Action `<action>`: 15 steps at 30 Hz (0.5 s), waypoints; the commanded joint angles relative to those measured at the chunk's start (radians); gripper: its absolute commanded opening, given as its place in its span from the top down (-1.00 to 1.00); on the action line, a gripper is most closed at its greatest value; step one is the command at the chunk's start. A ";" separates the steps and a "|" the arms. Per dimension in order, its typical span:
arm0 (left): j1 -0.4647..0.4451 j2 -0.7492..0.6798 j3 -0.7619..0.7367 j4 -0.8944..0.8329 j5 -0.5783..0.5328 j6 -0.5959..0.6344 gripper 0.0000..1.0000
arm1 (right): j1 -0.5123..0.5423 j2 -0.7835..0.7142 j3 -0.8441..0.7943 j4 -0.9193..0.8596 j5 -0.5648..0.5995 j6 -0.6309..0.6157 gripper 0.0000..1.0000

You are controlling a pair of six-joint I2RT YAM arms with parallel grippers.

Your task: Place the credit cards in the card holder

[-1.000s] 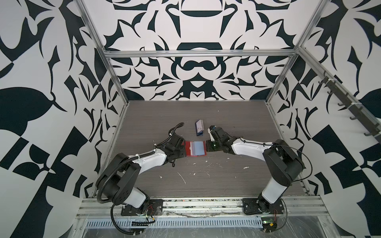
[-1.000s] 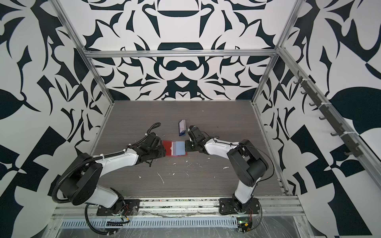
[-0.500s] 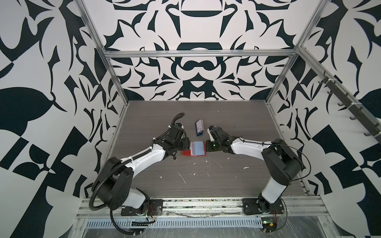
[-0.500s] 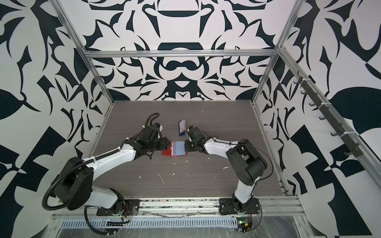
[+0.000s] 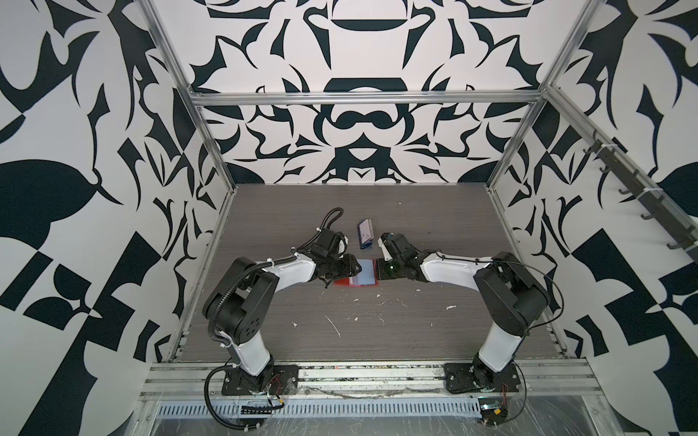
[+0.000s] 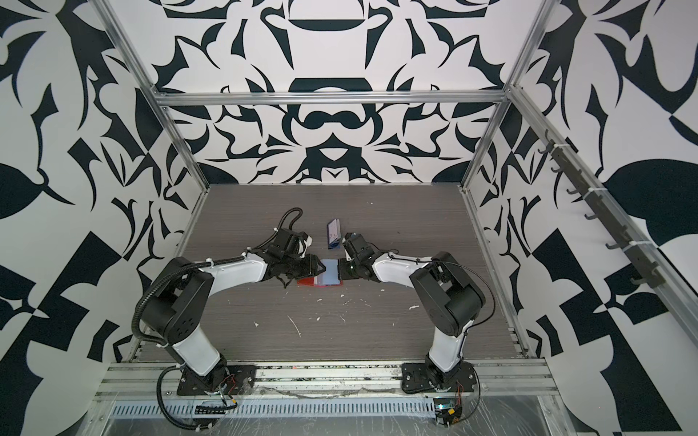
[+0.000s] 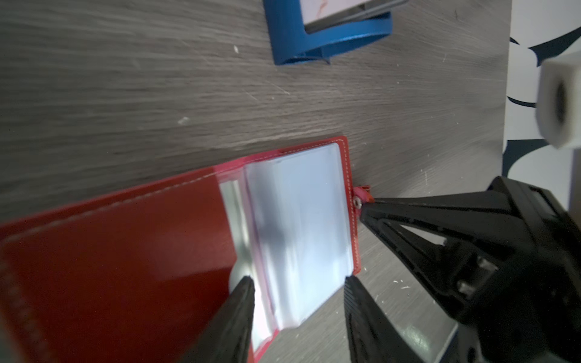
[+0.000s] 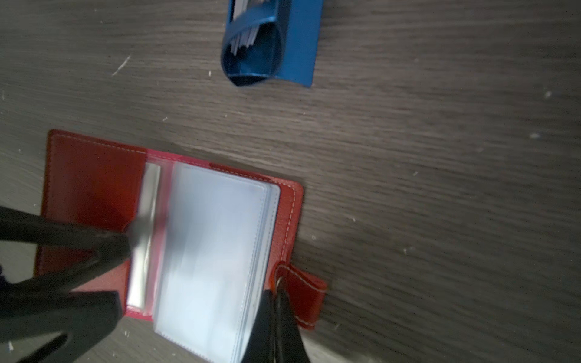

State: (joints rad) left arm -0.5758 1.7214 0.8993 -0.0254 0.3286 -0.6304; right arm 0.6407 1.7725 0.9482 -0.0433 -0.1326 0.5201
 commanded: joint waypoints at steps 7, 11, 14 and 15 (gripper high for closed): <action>0.004 0.063 0.042 0.025 0.076 -0.020 0.12 | -0.002 0.019 0.033 0.005 -0.025 -0.002 1.00; 0.004 0.076 0.049 0.028 0.082 -0.021 0.17 | -0.003 0.024 0.032 0.006 -0.027 -0.002 1.00; 0.004 0.086 0.053 0.028 0.080 -0.022 0.18 | -0.003 0.029 0.033 0.006 -0.031 -0.001 1.00; 0.004 0.088 0.054 0.028 0.082 -0.023 0.19 | -0.003 0.030 0.033 0.008 -0.031 0.000 1.00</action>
State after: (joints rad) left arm -0.5758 1.7916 0.9295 -0.0032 0.3912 -0.6483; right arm 0.6407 1.7889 0.9588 -0.0326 -0.1520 0.5205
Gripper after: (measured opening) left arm 0.406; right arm 0.048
